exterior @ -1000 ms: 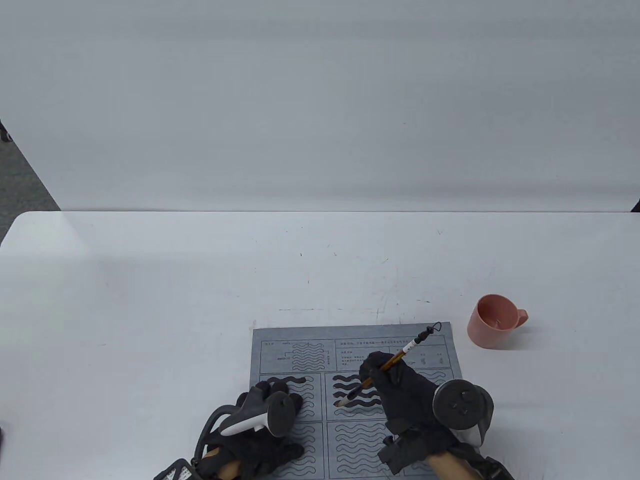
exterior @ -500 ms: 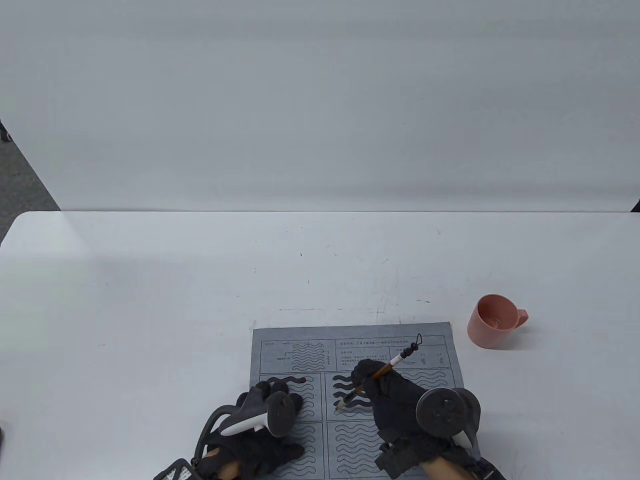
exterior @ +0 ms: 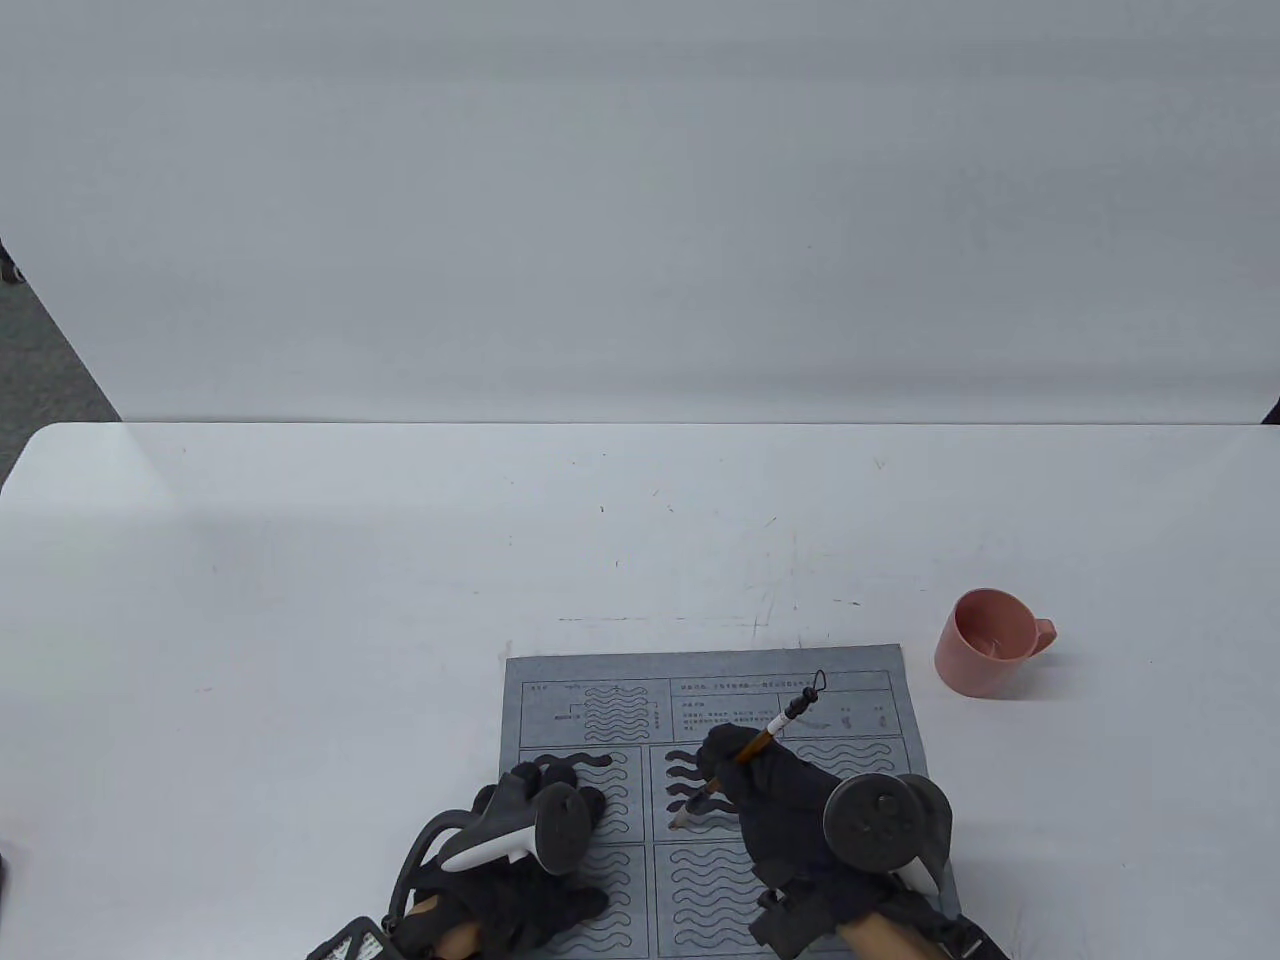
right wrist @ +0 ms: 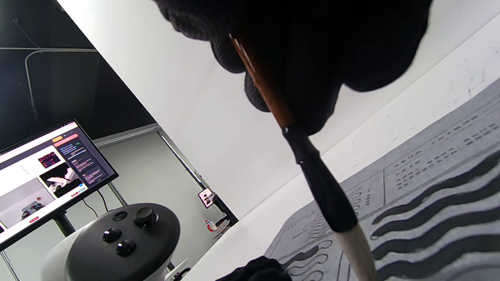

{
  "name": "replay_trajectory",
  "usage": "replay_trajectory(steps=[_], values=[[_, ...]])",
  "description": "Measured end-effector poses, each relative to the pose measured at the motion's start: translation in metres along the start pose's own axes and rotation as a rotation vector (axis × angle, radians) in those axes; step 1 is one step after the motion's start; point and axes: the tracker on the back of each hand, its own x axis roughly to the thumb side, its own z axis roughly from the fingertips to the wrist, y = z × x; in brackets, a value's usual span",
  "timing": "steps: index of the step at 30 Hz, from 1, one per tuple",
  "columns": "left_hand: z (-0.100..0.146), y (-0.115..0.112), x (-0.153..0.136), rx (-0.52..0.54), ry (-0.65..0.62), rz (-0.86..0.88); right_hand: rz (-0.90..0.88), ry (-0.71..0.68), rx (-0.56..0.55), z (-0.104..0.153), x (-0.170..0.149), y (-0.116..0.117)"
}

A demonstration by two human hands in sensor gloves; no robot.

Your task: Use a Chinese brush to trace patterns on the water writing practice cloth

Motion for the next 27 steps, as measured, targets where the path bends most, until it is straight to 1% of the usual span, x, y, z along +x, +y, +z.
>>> replay_trajectory(steps=[8,16,27], values=[[0.0,0.0,0.0,0.0,0.0,0.0,0.011,0.017,0.011,-0.0003,-0.0001,0.0005],[0.0002,0.0,0.0001,0.0,0.0,0.0,0.039,0.002,0.02,-0.0006,0.0006,0.0003],[0.0,-0.0001,0.0002,-0.001,0.0,0.001,0.052,0.004,0.006,-0.0007,-0.0007,-0.0011]])
